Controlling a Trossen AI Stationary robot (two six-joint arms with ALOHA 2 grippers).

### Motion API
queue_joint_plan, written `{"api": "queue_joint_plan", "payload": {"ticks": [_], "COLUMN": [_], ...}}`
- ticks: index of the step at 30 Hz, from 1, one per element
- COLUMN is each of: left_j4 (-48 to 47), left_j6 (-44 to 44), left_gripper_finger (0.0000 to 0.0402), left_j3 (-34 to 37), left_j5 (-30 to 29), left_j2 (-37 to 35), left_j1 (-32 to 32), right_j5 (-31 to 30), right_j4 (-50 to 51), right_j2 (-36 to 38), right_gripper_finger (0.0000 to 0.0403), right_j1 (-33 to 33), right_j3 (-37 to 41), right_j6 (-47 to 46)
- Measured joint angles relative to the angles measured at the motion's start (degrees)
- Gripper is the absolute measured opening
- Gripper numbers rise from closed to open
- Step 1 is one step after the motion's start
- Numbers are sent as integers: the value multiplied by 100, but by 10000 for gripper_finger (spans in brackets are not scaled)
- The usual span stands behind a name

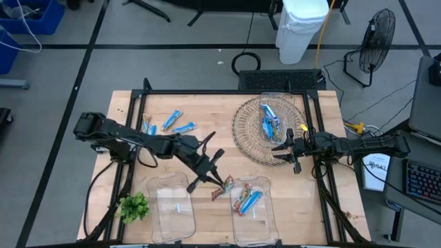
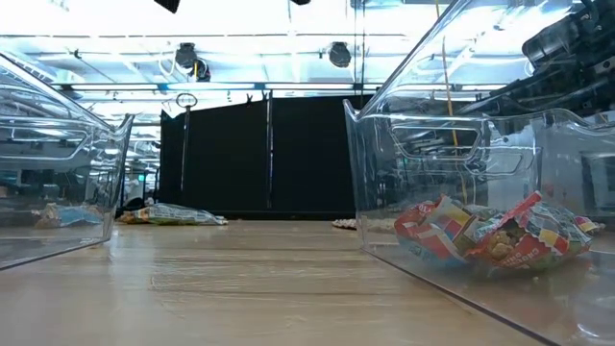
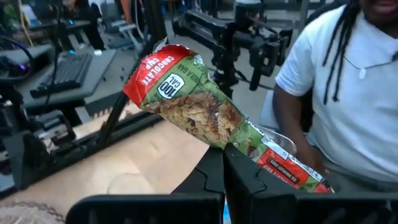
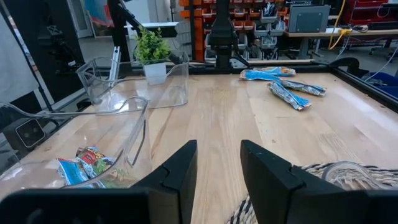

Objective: Pick and place Granola Bars by type
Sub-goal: Put the red granola bar into the bottom middle transparent bin

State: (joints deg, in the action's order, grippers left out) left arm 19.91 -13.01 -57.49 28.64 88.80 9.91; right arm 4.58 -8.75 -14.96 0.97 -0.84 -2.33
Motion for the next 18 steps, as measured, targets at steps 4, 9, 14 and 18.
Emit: {"api": "queue_joint_plan", "payload": {"ticks": [4,9,14,18], "left_j4": [1086,3079,2366,165], "left_j6": [206,1040,1786,1167], "left_gripper_finger": [1,1,0,0], "left_j3": [-1,0,-543,-1451], "left_j5": [493,1184,929,944], "left_j2": [611,1392,1620,1614], "left_j1": [-2,-20,-153,-184], "right_j5": [-1,0,-2,0], "right_j4": [0,2,2,2], "right_j2": [0,0,0,0], "right_gripper_finger": [114,114,114,114], "right_j1": [0,0,0,-1], "right_j3": [0,0,0,0], "right_j6": [0,0,0,0]}}
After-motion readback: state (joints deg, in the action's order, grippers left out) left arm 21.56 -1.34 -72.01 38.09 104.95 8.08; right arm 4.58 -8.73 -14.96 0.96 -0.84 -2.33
